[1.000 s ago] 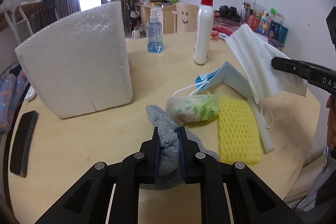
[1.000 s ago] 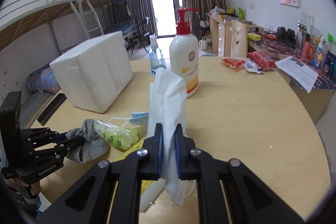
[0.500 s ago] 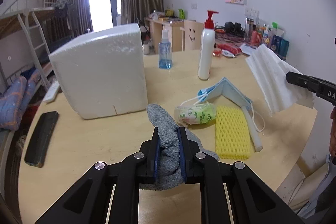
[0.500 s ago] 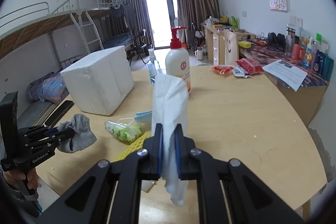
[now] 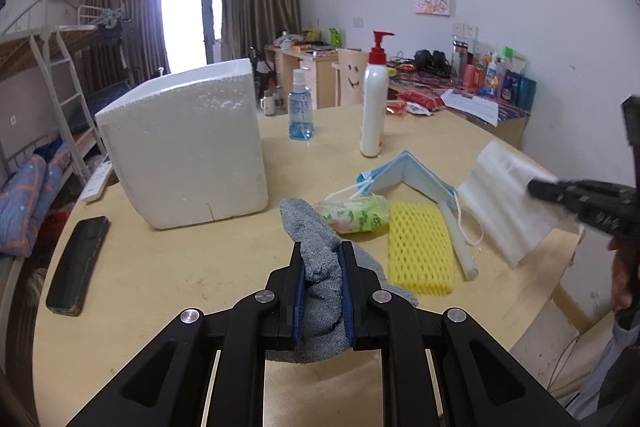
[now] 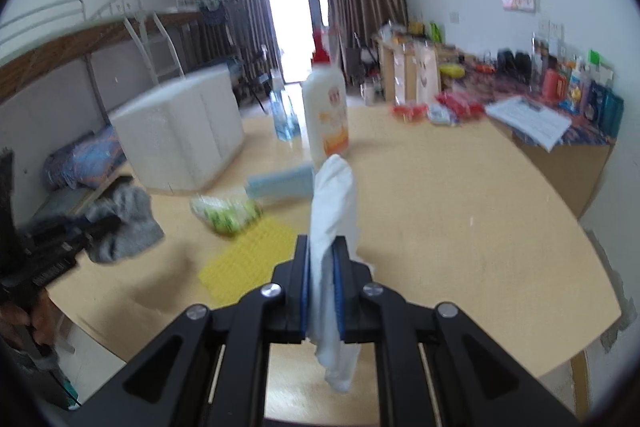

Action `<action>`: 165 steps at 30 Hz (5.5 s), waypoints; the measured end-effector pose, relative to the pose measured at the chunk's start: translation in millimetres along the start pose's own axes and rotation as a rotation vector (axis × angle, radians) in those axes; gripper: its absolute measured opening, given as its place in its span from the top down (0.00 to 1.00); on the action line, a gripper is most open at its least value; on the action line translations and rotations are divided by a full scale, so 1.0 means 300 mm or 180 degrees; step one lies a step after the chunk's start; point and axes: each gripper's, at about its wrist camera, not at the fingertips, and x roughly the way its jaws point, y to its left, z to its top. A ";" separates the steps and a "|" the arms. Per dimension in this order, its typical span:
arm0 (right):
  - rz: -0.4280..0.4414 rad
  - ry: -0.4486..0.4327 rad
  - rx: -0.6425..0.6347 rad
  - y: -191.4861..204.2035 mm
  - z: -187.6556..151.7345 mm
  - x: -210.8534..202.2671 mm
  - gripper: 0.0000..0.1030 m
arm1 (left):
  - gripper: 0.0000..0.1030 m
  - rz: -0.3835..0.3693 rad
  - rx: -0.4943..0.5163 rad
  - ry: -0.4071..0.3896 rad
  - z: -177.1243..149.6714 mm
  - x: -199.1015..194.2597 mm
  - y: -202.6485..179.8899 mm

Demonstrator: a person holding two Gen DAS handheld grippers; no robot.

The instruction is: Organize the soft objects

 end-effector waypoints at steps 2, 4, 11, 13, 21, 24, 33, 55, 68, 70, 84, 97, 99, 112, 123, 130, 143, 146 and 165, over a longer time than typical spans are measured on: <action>-0.0144 0.0121 -0.0035 -0.003 -0.023 0.036 0.87 | 0.84 0.0015 0.0012 -0.0013 -0.004 -0.003 -0.004; -0.0197 0.0199 -0.0067 -0.007 -0.040 0.060 0.87 | 0.84 -0.0002 -0.0004 -0.0019 -0.007 -0.003 -0.003; -0.0302 0.0372 -0.0153 -0.018 -0.076 0.111 0.56 | 0.84 0.0024 -0.0041 0.0026 -0.017 0.014 0.005; -0.0341 0.0435 -0.0180 -0.023 -0.089 0.121 0.56 | 0.84 0.0020 -0.0045 0.0047 -0.020 0.020 0.003; -0.0414 0.0652 -0.0252 -0.023 -0.139 0.156 0.45 | 0.84 0.0009 -0.0030 0.0078 -0.030 0.032 -0.002; -0.0420 0.0677 -0.0176 -0.037 -0.141 0.161 0.42 | 0.84 0.0007 -0.0047 0.0095 -0.037 0.035 0.003; -0.0332 0.0745 -0.0162 -0.043 -0.137 0.163 0.41 | 0.84 -0.0031 -0.0089 0.0092 -0.048 0.031 0.010; -0.0227 0.0630 -0.0104 -0.077 -0.140 0.126 0.94 | 0.84 -0.0083 -0.0135 -0.0104 -0.064 -0.050 0.019; -0.0205 -0.0198 -0.0099 -0.050 -0.031 -0.140 0.94 | 0.84 -0.0048 -0.0141 -0.0246 -0.057 -0.110 0.016; -0.0210 -0.0236 -0.0099 -0.048 -0.013 -0.146 0.94 | 0.84 -0.0052 -0.0137 -0.0262 -0.057 -0.117 0.014; -0.0396 -0.0077 0.0056 -0.131 -0.046 -0.054 0.94 | 0.84 -0.0050 -0.0129 -0.0297 -0.065 -0.127 0.016; -0.0554 0.0126 -0.0090 -0.180 -0.098 0.011 0.28 | 0.84 -0.0040 -0.0142 -0.0179 -0.061 -0.069 0.020; -0.0527 0.0266 -0.0100 -0.165 -0.104 0.047 0.28 | 0.84 -0.0039 -0.0133 -0.0173 -0.061 -0.067 0.018; -0.0401 0.0622 -0.0128 -0.167 -0.185 0.061 0.90 | 0.84 -0.0054 -0.0116 -0.0112 -0.066 -0.050 0.010; -0.0092 -0.0095 0.0017 -0.137 -0.031 -0.132 0.90 | 0.84 0.0035 -0.0126 -0.0300 -0.018 -0.094 0.021; 0.0081 -0.0310 -0.0056 -0.062 0.031 -0.162 0.90 | 0.84 0.0132 -0.0124 -0.0451 0.002 -0.149 0.032; 0.0698 -0.0469 -0.0401 0.214 0.081 -0.111 0.90 | 0.84 0.0458 -0.0300 -0.0579 -0.020 -0.240 0.134; 0.0826 -0.0460 -0.0469 0.270 0.083 -0.088 0.90 | 0.84 0.0544 -0.0331 -0.0588 -0.033 -0.263 0.158; 0.1183 -0.0388 -0.0758 0.551 0.072 -0.032 0.90 | 0.84 0.0949 -0.0542 -0.0592 -0.094 -0.314 0.267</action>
